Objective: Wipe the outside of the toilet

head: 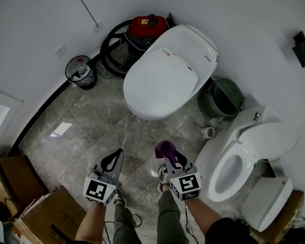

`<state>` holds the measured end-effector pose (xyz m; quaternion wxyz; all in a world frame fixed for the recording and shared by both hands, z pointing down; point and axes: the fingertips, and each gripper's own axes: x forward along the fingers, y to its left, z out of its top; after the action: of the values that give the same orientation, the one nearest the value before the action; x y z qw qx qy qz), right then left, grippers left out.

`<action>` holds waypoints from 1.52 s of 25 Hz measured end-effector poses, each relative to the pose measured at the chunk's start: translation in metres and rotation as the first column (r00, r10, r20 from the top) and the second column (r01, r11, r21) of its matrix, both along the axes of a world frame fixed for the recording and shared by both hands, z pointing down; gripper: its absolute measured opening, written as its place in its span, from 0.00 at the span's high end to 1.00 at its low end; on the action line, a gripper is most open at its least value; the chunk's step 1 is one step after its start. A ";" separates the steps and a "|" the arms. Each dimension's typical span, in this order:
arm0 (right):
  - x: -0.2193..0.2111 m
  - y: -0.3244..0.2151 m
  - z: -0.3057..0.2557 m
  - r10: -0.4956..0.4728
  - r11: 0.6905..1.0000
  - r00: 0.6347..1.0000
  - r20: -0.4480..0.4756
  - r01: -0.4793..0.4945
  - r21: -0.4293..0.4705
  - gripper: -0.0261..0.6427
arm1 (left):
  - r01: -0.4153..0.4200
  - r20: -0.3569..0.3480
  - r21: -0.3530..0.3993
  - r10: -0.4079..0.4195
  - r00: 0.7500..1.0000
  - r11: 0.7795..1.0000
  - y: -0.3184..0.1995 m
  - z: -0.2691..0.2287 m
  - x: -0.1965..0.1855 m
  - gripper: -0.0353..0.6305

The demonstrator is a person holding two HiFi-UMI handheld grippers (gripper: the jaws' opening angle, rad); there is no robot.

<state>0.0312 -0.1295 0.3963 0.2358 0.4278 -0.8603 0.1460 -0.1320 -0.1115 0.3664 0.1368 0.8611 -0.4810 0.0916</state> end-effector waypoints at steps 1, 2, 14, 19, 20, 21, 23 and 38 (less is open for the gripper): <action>-0.002 -0.006 0.016 0.007 1.000 1.000 -0.001 -0.007 0.016 0.83 | -0.001 0.000 0.003 0.001 1.000 1.000 -0.003 0.017 0.001 0.94; -0.005 -0.009 0.032 0.016 0.999 1.000 0.000 -0.016 0.028 0.83 | 0.000 -0.003 -0.007 0.000 1.000 1.000 -0.004 0.034 0.002 0.94; -0.015 -0.041 0.189 -0.027 0.994 1.000 -0.014 0.029 0.110 0.83 | -0.106 0.015 0.042 0.106 0.994 0.993 -0.037 0.201 0.014 0.94; -0.036 -0.060 0.238 -0.130 0.980 0.990 0.061 0.119 0.157 0.83 | -0.160 0.040 0.112 0.156 0.987 0.981 -0.056 0.260 0.023 0.94; -0.038 -0.064 0.244 -0.148 0.978 0.984 0.096 0.132 0.160 0.83 | -0.162 0.033 0.119 0.159 0.987 0.980 -0.060 0.272 0.024 0.94; -0.041 -0.067 0.249 -0.166 0.975 0.978 0.125 0.144 0.170 0.83 | -0.166 0.024 0.130 0.165 0.986 0.977 -0.064 0.282 0.025 0.94; -0.045 -0.073 0.259 -0.195 0.964 0.971 0.142 0.163 0.208 0.83 | -0.176 0.014 0.154 0.176 0.984 0.972 -0.070 0.301 0.027 0.94; -0.014 -0.108 0.300 -0.209 0.933 0.976 0.062 0.180 0.310 0.83 | -0.224 0.064 0.208 0.216 0.974 0.952 -0.089 0.347 0.042 0.94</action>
<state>0.0171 -0.2376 0.6962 0.1402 0.3640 -0.9207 0.0083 -0.0905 -0.2001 0.7135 0.0223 0.9170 -0.3919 0.0715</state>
